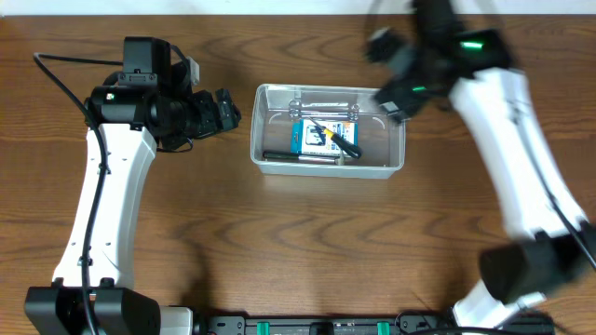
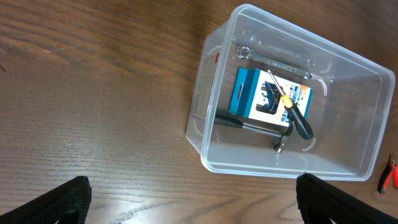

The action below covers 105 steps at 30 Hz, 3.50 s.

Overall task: Pack container
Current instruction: 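Move right gripper to the red-handled pliers and grasp them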

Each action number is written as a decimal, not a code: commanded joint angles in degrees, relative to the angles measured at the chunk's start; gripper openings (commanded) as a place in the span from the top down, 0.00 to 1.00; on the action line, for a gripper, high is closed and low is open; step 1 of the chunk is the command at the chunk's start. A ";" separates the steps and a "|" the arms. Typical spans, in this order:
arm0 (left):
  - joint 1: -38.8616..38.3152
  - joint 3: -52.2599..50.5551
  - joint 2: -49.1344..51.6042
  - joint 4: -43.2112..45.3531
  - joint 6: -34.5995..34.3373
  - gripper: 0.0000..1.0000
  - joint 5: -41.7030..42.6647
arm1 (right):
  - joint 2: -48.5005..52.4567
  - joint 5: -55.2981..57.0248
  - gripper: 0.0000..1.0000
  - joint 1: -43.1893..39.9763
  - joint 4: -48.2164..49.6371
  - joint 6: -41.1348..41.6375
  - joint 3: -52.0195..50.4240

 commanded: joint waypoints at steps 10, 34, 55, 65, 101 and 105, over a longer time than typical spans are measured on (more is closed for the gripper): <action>-0.09 0.02 -0.37 -0.13 0.09 0.02 -0.50 | -4.48 5.84 0.16 -20.26 -12.11 25.51 -2.91; -0.09 0.02 -0.37 -0.13 0.09 0.02 -0.50 | -4.48 1.49 0.09 -37.66 17.75 23.85 -42.97; -0.09 0.02 -0.37 -0.13 0.09 0.02 -0.50 | -3.06 0.57 0.10 -40.39 26.03 23.87 -49.55; -0.09 0.02 -0.37 -0.15 0.09 0.02 -0.50 | 0.83 -0.24 0.08 -41.35 27.54 23.82 -49.55; -0.09 0.02 -0.37 -0.13 0.09 0.02 -0.50 | 7.08 -3.28 0.99 -41.46 28.00 26.10 -47.95; -0.09 0.02 -0.37 -0.13 0.09 0.02 -0.50 | 7.08 -3.43 0.99 -41.40 23.32 26.08 -43.74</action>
